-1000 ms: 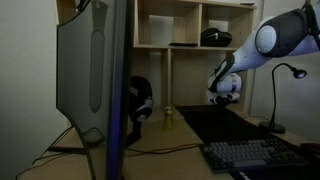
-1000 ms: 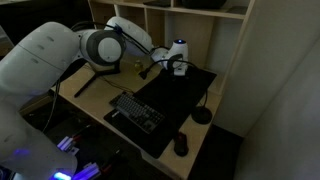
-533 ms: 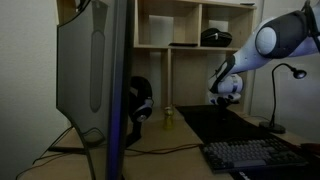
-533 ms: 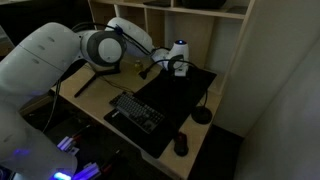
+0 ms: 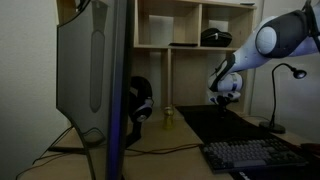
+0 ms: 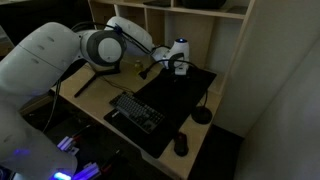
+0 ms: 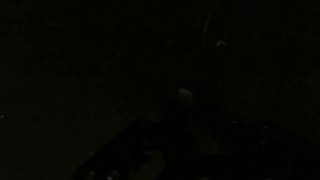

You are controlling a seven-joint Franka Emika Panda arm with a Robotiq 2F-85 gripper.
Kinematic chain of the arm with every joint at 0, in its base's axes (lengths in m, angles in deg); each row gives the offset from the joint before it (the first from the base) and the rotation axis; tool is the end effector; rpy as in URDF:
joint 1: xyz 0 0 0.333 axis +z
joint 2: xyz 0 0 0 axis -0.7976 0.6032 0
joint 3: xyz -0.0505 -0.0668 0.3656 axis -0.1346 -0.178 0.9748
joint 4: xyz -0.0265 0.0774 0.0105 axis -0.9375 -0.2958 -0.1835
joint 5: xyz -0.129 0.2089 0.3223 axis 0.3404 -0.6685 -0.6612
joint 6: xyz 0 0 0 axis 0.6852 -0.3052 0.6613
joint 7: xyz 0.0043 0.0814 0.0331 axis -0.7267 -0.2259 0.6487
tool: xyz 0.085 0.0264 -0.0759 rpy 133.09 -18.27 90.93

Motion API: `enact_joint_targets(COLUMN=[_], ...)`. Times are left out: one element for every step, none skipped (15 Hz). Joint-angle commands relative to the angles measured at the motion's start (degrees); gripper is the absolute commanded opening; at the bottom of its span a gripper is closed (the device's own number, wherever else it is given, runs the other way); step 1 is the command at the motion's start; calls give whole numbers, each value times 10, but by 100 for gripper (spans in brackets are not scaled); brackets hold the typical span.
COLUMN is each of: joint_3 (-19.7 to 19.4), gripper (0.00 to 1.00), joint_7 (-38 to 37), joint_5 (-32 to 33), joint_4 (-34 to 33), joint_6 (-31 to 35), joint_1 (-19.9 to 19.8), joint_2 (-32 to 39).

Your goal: Turn the lamp on and off

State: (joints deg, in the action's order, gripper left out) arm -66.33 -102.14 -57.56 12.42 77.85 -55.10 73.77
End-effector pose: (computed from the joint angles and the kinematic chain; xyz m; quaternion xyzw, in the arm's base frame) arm 0.8235 -0.1356 0.1660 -0.5693 0.8184 -0.0676 0.0391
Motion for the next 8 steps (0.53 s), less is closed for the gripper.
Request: enact_joint_targets(joint_3=[3,3,3,4,4,3,2,3], gripper=[4,1,6,6,6,6,48,50], joint_7=[0,0,0,1,1,-2,-4,-3], joint_5=[8,8,8,8,8,8,8,7], joint_4=[-16,-16,-16,-16,-15,-16,-16,-16], joint_6=[-2,-3,-3,-4,-4,-6,-5,-4], joint_1=[-10,-10,-11,-11,-11,-10,-10,-11], joint_2=[20,20,20,20,19,20,19,19])
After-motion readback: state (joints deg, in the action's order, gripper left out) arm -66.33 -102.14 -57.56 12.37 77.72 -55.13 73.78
